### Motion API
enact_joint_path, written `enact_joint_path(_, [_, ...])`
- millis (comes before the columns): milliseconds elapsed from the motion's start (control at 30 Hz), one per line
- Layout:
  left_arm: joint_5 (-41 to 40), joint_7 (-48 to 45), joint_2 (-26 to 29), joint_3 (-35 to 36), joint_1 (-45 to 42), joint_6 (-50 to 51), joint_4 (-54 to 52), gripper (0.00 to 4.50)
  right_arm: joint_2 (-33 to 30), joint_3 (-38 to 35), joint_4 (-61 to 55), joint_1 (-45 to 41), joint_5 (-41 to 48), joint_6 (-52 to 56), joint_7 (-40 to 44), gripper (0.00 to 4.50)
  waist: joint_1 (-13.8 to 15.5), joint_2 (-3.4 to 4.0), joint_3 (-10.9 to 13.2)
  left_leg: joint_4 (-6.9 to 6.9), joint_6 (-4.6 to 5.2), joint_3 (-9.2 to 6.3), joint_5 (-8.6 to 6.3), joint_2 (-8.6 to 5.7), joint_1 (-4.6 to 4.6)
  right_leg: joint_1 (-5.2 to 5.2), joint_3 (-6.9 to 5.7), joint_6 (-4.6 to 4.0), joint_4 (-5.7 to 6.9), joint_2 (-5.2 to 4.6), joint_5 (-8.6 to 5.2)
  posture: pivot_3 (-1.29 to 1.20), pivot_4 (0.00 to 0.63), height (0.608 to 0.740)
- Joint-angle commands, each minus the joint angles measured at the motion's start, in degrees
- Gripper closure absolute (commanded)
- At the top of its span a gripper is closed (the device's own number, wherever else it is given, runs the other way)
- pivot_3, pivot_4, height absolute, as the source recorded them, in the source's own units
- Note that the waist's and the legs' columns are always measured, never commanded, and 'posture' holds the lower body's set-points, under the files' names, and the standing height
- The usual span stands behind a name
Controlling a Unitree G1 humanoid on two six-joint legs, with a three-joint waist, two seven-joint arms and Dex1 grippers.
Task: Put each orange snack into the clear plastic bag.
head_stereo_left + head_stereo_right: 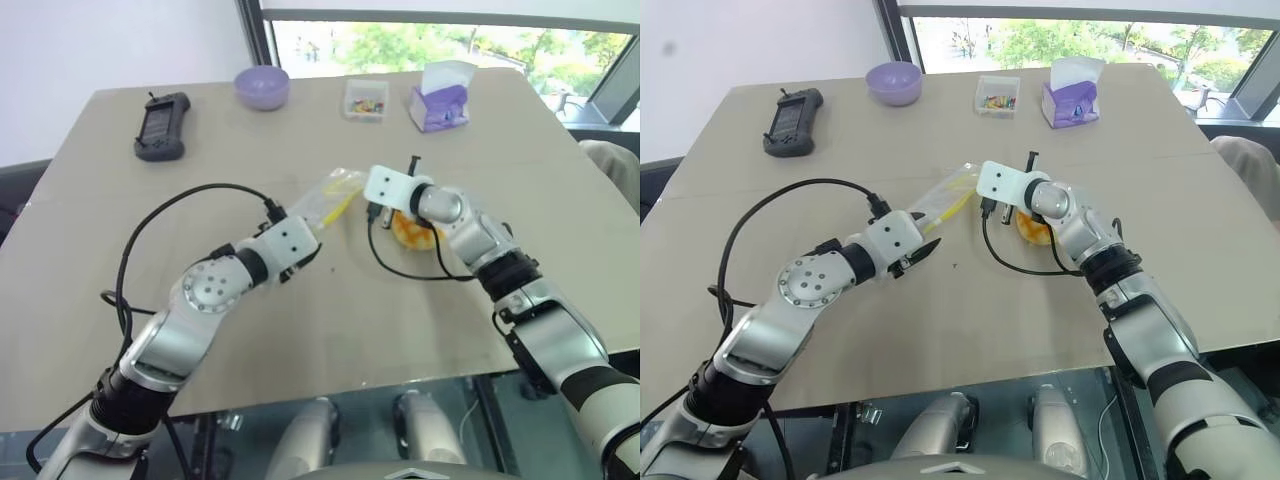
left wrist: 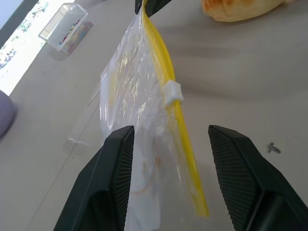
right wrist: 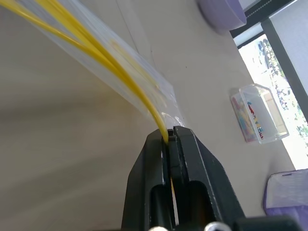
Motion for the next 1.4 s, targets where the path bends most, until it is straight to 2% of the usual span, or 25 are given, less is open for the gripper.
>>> enact_joint_path(33, [1.3, -1.4, 0.5, 1.3, -0.8, 0.6, -3.1, 1.93, -0.1, -1.0, -2.2, 0.0, 0.4, 0.5, -0.5, 4.5, 0.0, 0.0, 0.0, 0.02, 0.0, 0.0, 0.0, 0.0, 0.0, 0.0, 0.0, 0.0, 0.02, 0.0, 0.0, 0.0, 0.15, 0.74])
enact_joint_path(467, [2.0, -5.7, 1.3, 0.8, -4.0, 10.7, -7.5, 1.93, 0.9, -0.8, -3.2, 0.3, 0.6, 2.3, -0.5, 4.5, 0.0, 0.0, 0.0, 0.43, 0.0, 0.0, 0.0, -0.01, 0.01, 0.0, 0.01, 0.0, 0.52, 0.02, 0.0, 0.0, 0.15, 0.74])
enact_joint_path(800, [4.5, -6.6, 1.8, -0.8, -5.5, 10.9, -7.3, 1.93, 1.3, -0.8, -3.6, 0.4, 0.5, 3.0, -0.6, 4.5, 0.0, 0.0, 0.0, 0.48, -0.01, 0.01, 0.0, -0.01, 0.02, 0.0, 0.03, 0.0, 0.57, 0.02, 0.0, 0.0, 0.15, 0.74])
enact_joint_path(900, [5.2, -7.0, 1.8, -1.3, -5.5, 10.4, -7.3, 2.66, 1.2, -0.8, -3.8, 0.5, 0.5, 3.1, -0.7, 4.5, 0.0, 0.0, 0.0, 0.48, -0.01, 0.01, 0.0, -0.01, 0.02, 0.0, 0.03, 0.0, 0.58, 0.02, 0.0, 0.0, 0.15, 0.74])
enact_joint_path(1033, [5.7, -7.6, 2.1, -1.3, -5.1, 10.0, -7.0, 4.47, 1.2, -0.8, -3.9, 0.5, 0.4, 3.2, -0.8, 4.5, 0.0, 0.0, 0.0, 0.48, -0.01, 0.01, 0.0, -0.01, 0.02, 0.0, 0.03, 0.0, 0.58, 0.02, 0.0, 0.0, 0.15, 0.74])
enact_joint_path(1367, [7.4, -6.3, 2.1, 1.1, -5.4, 5.1, -2.2, 4.47, 0.4, -0.5, -4.2, 1.1, 0.9, 2.8, 1.1, 4.5, 0.1, 0.0, 0.0, 0.48, -0.01, 0.0, 0.0, -0.01, 0.02, 0.0, 0.03, 0.0, 0.58, 0.02, 0.0, 0.0, 0.15, 0.74])
enact_joint_path(1400, [7.0, -6.1, 2.1, 1.9, -5.5, 2.5, -0.5, 4.5, 0.4, -1.1, -4.8, 1.4, 1.9, 2.9, 2.0, 4.2, 0.1, 0.0, 0.0, 0.48, -0.01, 0.01, 0.0, -0.02, 0.02, 0.0, 0.03, 0.0, 0.58, 0.02, 0.0, 0.0, 0.15, 0.74])
